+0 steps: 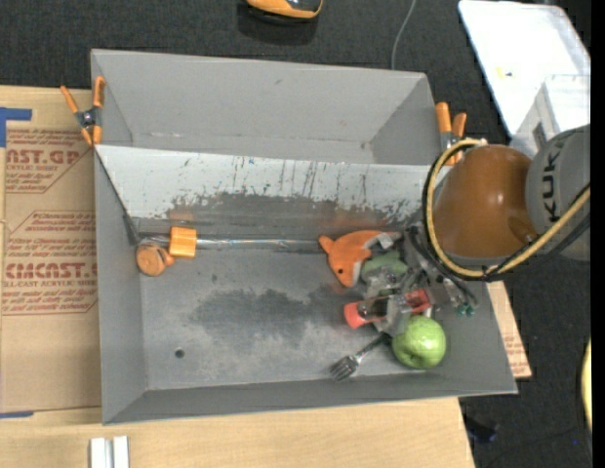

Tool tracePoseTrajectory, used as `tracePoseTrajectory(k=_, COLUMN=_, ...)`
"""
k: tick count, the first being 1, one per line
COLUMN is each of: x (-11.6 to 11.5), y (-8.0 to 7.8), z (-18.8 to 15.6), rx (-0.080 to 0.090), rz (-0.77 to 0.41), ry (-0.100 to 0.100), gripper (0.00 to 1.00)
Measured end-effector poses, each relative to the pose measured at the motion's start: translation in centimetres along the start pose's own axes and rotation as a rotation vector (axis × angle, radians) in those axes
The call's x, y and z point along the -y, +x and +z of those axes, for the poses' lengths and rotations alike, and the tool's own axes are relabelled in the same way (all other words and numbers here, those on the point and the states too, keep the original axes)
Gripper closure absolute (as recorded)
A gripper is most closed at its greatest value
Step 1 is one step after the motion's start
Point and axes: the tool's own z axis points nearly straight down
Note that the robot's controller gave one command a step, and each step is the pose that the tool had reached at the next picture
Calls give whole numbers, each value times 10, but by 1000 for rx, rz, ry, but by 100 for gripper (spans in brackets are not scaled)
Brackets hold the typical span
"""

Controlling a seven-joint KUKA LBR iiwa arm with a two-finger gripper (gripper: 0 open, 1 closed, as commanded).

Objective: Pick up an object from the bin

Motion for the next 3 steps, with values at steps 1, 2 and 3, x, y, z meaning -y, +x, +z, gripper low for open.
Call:
tracePoseTrajectory(k=1, x=0, y=1, z=-18, rx=-2, rz=1, ry=1, gripper=100)
tracePoseTrajectory(k=2, x=-1, y=0, z=-32, rx=-1, rz=1, ry=1, gripper=100)
tracePoseTrajectory(k=3, x=-2, y=0, z=-59, rx=-1, rz=1, ry=1, gripper=100)
